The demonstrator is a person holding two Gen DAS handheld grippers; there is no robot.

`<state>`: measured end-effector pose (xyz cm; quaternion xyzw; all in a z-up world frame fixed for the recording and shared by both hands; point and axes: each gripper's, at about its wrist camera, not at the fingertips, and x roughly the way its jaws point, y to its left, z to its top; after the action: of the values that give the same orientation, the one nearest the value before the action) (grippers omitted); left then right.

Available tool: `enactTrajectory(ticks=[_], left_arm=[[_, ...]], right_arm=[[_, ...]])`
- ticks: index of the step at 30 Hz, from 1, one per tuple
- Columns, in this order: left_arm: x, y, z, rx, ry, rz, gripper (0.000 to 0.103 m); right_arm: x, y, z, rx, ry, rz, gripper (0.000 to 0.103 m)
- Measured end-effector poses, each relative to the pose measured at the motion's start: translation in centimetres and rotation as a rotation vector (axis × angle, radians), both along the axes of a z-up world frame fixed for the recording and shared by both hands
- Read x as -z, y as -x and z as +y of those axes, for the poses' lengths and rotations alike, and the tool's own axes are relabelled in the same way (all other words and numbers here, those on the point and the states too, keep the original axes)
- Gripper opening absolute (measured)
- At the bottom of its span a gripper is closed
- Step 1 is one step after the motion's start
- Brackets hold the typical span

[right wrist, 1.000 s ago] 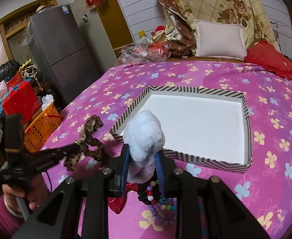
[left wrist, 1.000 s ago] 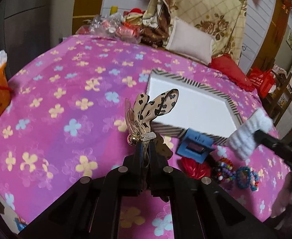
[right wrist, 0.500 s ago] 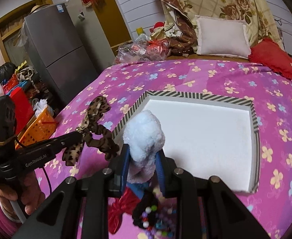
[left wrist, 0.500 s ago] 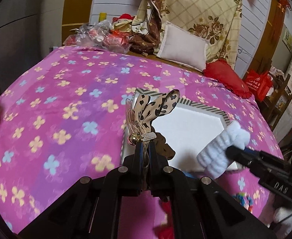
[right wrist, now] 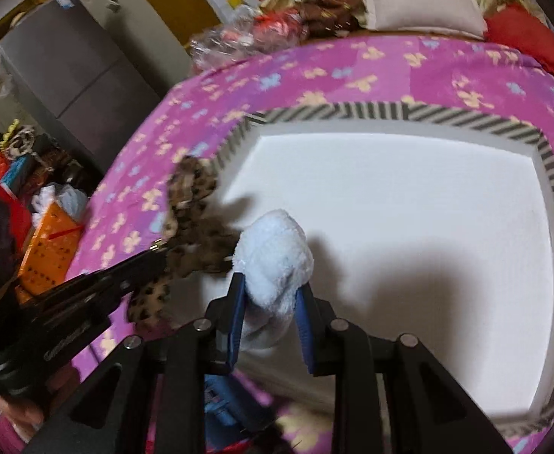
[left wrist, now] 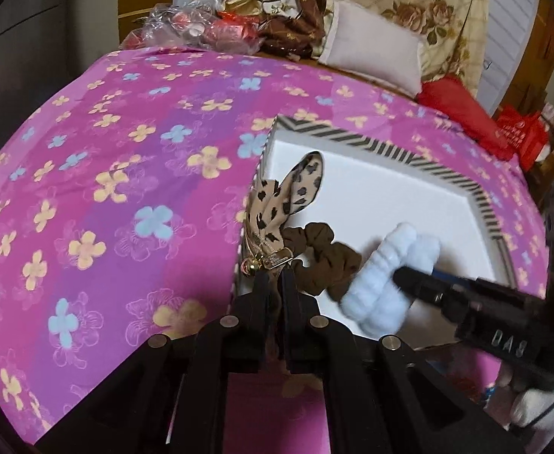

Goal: Organize jewelry
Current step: 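Carry both items into the box and open both tools to release them, then lift both tools out of the box back over the accessory pile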

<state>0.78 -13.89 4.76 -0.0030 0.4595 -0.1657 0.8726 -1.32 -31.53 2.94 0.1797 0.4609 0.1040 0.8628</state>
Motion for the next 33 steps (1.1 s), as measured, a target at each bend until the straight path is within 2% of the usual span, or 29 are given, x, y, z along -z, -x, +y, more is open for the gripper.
enactTrajectory(ticks=[3, 4, 6, 8, 12, 22, 30, 33], left_arm=[[0.3, 0.2, -0.2, 0.0, -0.023, -0.017, 0.004], [0.3, 0.3, -0.2, -0.003, -0.029, -0.024, 0.007], [0.1, 0.4, -0.2, -0.009, -0.034, -0.033, 0.014], [-0.1, 0.6, 0.0, -0.008, -0.024, -0.042, 0.028], [-0.7, 1.5, 0.0, -0.001, -0.032, -0.062, 0.04], [-3.1, 5.2, 0.4, 0.011, -0.067, -0.141, 0.041], [-4.7, 8.9, 1.4, 0.003, -0.024, -0.164, 0.041], [-5.0, 10.8, 1.5, -0.009, -0.04, -0.184, 0.041]], right_arm=[[0.5, -0.4, -0.6, 0.024, -0.001, 0.011, 0.031], [0.4, -0.4, -0.7, 0.024, 0.009, 0.01, 0.033], [0.2, -0.3, -0.8, 0.029, 0.05, 0.004, 0.043], [-0.2, 0.2, -1.1, 0.043, 0.065, -0.001, 0.047], [-1.1, 1.6, -2.0, 0.067, 0.052, -0.019, 0.051], [-4.3, 6.0, -1.9, 0.064, 0.065, -0.094, 0.057], [-6.6, 11.0, -0.7, 0.055, 0.098, -0.153, 0.061], [-7.4, 13.2, -0.2, 0.06, 0.116, -0.18, 0.062]])
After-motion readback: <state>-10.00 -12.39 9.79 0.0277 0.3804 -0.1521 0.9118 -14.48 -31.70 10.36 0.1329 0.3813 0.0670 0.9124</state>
